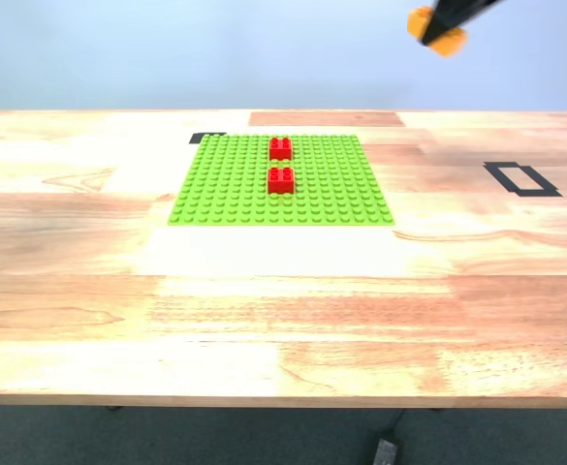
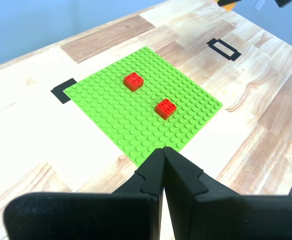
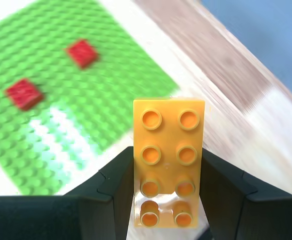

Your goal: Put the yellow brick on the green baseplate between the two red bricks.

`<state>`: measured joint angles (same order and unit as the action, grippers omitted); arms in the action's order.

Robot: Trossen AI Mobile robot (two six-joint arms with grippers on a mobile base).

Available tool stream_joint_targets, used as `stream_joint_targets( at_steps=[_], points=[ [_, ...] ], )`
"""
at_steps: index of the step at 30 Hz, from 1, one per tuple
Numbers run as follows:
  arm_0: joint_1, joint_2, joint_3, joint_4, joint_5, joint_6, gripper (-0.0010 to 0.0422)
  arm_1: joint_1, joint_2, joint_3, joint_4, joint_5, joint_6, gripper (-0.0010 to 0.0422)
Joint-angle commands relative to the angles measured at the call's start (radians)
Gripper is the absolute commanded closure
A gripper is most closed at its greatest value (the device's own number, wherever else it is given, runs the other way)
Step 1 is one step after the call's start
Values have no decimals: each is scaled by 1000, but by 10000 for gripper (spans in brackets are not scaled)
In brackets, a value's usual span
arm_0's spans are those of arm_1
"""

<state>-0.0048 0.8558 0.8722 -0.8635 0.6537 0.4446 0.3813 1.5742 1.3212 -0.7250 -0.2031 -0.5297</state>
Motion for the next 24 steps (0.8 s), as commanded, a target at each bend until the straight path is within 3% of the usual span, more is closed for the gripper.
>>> stream_joint_targets(
  at_steps=[1, 8, 16, 24],
  points=[
    [0, 0, 1, 2, 0, 0, 412, 77, 51, 41, -8, 26, -62, 394],
    [0, -11, 1, -4, 0, 0, 412, 236, 171, 95, -8, 156, -191, 394],
    [0, -35, 1, -12, 0, 0, 412, 341, 348, 199, -20, 159, -239, 394],
    [0, -50, 1, -11, 0, 0, 413, 357, 503, 315, -72, 159, -283, 394]
  ],
)
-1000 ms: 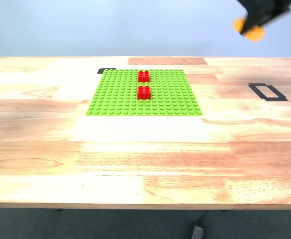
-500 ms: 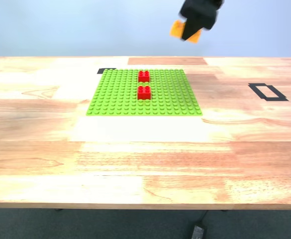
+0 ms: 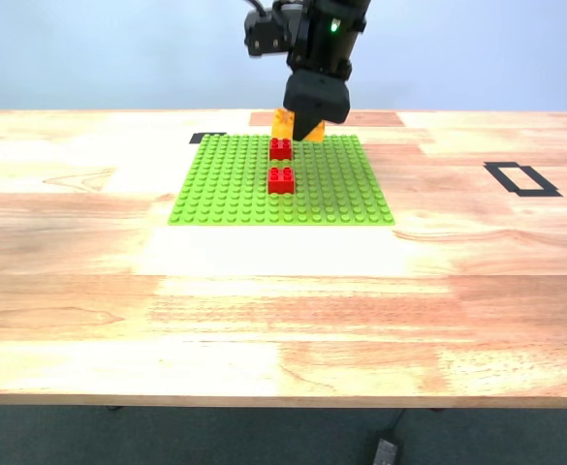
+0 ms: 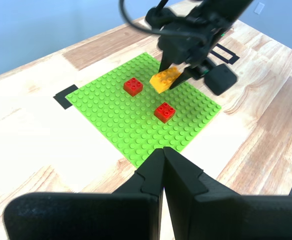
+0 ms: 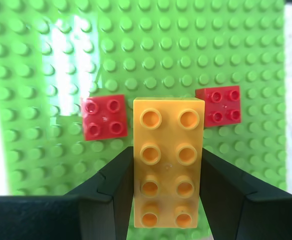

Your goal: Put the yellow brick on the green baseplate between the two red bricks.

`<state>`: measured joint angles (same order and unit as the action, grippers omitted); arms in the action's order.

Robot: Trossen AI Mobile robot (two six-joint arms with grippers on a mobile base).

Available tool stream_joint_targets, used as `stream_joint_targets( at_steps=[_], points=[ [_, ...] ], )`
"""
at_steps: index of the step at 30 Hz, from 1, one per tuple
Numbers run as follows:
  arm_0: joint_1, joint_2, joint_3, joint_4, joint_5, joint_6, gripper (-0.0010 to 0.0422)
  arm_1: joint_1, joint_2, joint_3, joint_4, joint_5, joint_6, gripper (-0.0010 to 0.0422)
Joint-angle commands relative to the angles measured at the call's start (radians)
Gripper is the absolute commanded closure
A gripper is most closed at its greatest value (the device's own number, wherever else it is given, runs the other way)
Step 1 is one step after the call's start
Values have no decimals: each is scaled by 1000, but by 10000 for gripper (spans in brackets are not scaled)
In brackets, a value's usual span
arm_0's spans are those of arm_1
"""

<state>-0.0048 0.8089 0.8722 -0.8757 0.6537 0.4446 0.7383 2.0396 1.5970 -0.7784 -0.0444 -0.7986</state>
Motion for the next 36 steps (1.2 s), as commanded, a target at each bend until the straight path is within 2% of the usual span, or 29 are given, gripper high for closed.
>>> stream_joint_targets(
  at_steps=[1, 11, 23, 36],
  points=[
    [0, -3, 1, 0, 0, 1, 412, 0, 51, 56, -29, -1, -21, 394],
    [0, 0, 1, 11, 0, 0, 412, 7, 164, 169, -68, -5, -47, 394],
    [0, -2, 1, 14, 0, 1, 412, 6, 176, 133, -29, -1, -66, 394],
    [0, -2, 1, 12, 0, 0, 413, 8, 196, 129, -17, -34, -61, 391]
  ],
)
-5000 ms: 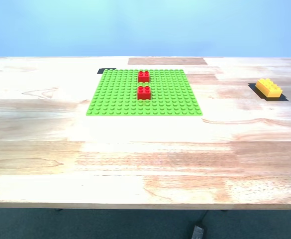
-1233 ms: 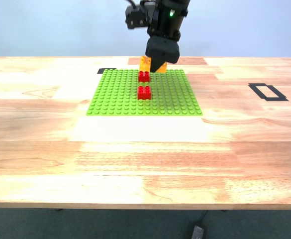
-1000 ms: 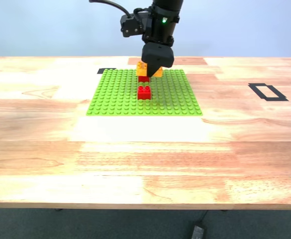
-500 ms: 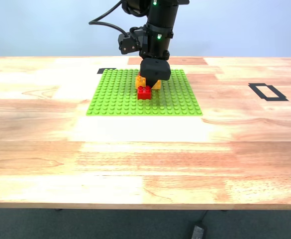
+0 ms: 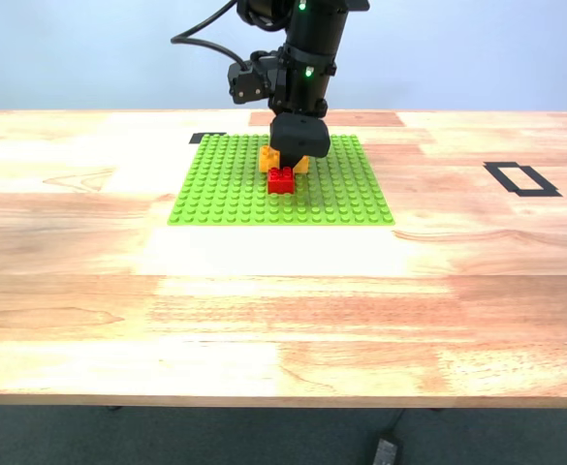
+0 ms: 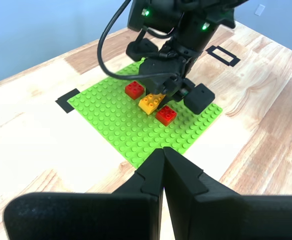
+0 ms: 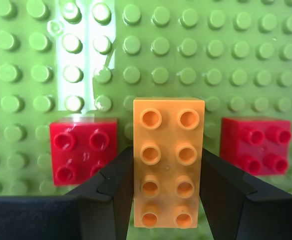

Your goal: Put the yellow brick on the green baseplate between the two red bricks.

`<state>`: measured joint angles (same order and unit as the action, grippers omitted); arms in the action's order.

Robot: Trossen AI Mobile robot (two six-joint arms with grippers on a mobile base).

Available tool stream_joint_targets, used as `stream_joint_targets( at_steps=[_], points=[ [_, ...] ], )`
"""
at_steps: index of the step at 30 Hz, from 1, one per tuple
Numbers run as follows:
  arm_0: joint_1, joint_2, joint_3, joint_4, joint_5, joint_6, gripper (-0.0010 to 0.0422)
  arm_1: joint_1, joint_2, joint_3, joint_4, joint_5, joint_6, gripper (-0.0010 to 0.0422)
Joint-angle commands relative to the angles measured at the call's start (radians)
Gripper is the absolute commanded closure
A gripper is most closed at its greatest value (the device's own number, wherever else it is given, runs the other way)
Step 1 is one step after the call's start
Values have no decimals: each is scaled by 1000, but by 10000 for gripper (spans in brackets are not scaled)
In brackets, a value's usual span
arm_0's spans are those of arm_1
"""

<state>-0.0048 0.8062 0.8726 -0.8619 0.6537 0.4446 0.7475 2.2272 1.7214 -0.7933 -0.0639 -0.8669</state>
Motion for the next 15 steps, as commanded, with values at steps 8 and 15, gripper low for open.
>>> stream_joint_targets(
  at_steps=[8, 15],
  points=[
    [0, 0, 0, -13, 0, 1, 412, 1, -1, 2, 21, -7, 18, 329],
    [0, 0, 0, -15, 0, 8, 413, -3, 9, -1, 20, 7, 22, 297]
  ],
)
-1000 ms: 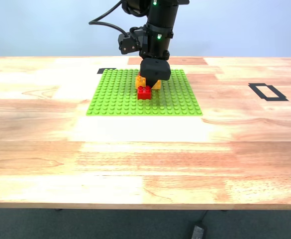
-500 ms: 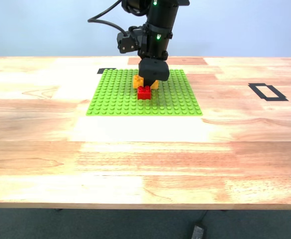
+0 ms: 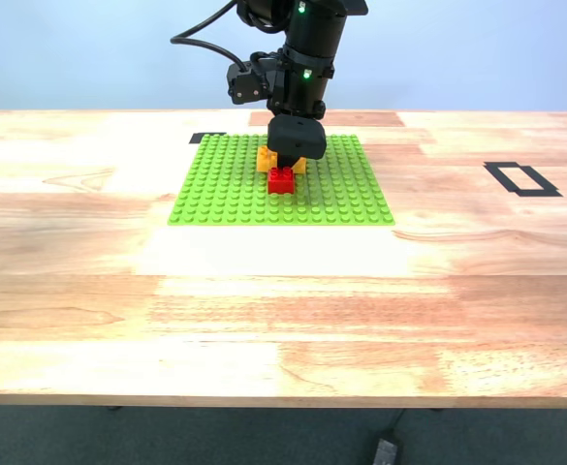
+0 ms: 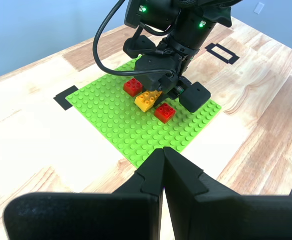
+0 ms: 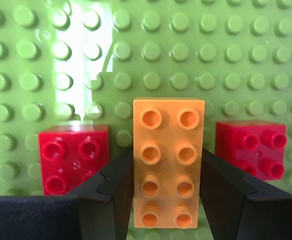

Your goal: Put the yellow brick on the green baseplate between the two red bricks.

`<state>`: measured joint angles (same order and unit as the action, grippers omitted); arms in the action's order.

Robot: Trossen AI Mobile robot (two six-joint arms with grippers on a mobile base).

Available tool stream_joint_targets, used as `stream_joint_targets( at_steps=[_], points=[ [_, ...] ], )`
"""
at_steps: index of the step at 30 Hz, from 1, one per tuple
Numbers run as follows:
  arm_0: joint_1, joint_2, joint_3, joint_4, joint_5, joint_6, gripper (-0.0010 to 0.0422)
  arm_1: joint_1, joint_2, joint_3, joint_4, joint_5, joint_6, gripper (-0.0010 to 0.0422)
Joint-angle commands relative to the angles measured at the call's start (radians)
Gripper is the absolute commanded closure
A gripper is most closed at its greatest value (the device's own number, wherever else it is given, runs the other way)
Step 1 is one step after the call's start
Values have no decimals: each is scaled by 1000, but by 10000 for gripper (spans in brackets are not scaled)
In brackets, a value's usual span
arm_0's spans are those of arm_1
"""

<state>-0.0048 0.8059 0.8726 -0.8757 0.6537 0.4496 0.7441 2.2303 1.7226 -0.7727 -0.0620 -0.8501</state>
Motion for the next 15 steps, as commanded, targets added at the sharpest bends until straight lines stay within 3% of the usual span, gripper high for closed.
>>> stream_joint_targets(
  at_steps=[1, 15],
  points=[
    [0, 1, 0, -4, 0, 3, 413, 1, 5, -5, 1, 5, 4, 296],
    [0, 1, 0, -1, 0, 7, 412, 2, -19, -40, 45, -13, 4, 291]
  ],
)
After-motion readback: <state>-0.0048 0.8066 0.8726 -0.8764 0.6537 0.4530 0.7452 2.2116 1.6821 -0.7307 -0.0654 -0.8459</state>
